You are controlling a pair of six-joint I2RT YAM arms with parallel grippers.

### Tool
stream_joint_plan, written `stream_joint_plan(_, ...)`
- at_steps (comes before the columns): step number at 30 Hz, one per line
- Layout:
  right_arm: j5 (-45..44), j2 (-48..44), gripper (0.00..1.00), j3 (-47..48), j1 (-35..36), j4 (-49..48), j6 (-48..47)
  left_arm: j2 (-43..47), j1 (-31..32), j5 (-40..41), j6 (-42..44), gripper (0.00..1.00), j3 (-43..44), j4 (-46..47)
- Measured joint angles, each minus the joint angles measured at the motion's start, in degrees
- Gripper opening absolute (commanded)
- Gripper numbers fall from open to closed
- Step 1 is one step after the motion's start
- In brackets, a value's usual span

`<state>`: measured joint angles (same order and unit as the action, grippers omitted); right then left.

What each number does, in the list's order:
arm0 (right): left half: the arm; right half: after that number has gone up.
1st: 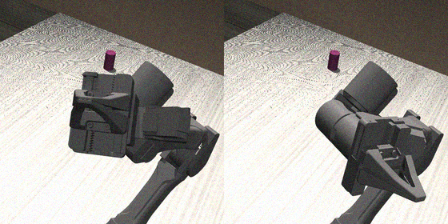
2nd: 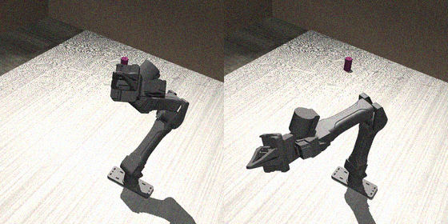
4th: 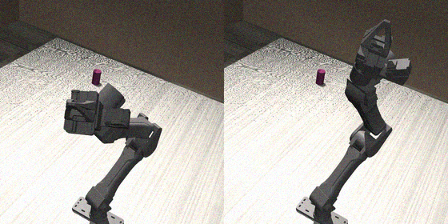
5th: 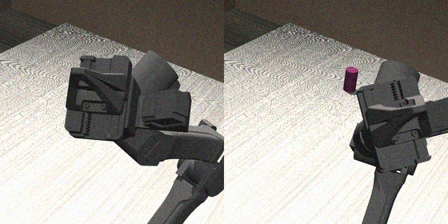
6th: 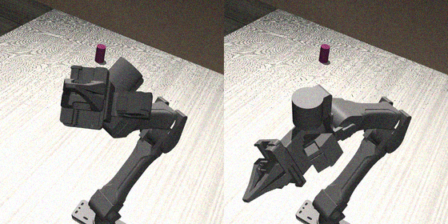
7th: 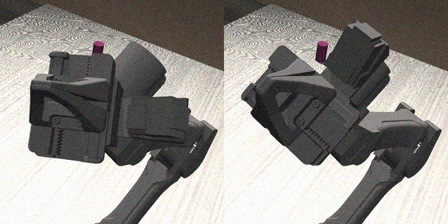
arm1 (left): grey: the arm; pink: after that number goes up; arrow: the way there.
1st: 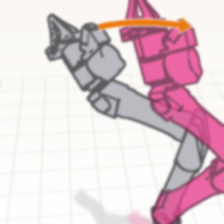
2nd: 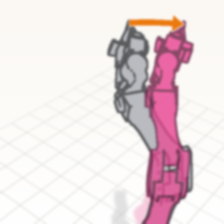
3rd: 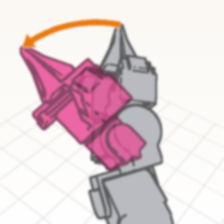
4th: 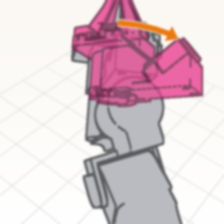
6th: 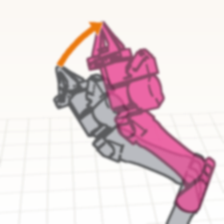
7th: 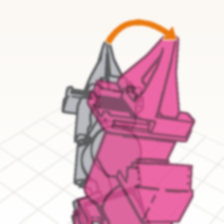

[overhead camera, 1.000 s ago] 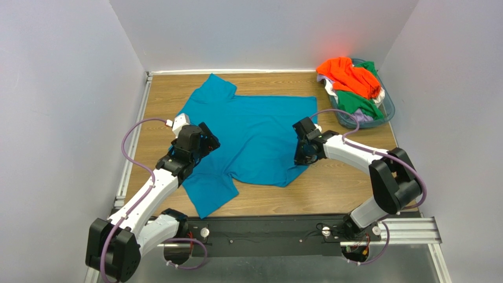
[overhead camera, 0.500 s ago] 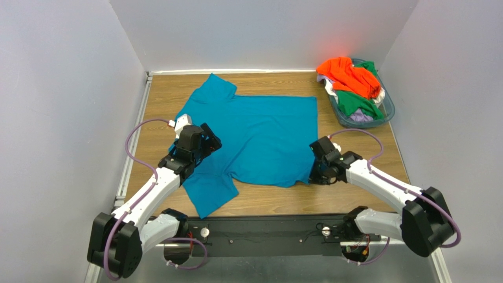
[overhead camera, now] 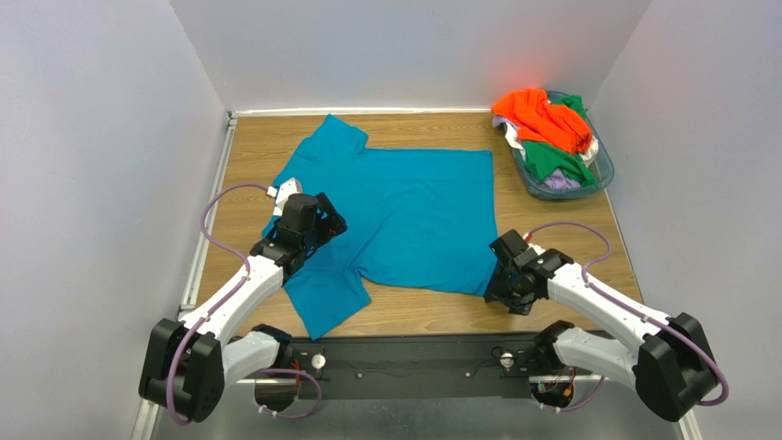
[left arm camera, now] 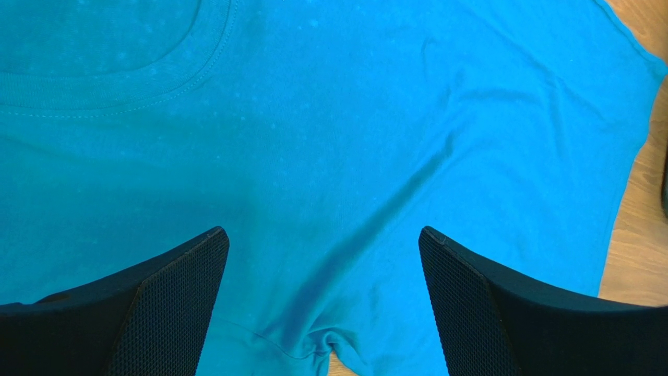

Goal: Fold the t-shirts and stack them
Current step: Flatten the tshirt out

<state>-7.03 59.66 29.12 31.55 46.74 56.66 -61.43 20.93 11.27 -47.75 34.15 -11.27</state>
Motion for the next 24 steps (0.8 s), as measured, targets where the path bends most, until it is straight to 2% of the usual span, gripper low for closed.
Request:
stream_joint_plan(5, -4.42, 1.40, 1.00, 8.00, 0.00, 3.52, -1.90, -0.98, -0.28, 0.00, 1.29, 0.98, 0.98, -0.26)
stream_joint_plan(11, -11.06, 8.09, 1.00, 21.94, 0.00, 0.50, -6.23, -6.23, -3.02, -0.46, 3.34, 0.98, 6.54, 1.25)
stream_joint_plan(18, -14.67, 27.06, 1.00, 32.33, -0.57, -7.69, -12.59, -20.24, -11.98, -6.05, 6.12, 0.98, 14.36, 4.61)
stream_joint_plan(24, -12.15, 41.42, 1.00, 38.99, -4.35, -13.20, -17.68, -30.77, -12.83, -8.15, 7.69, 0.98, 21.18, 5.40)
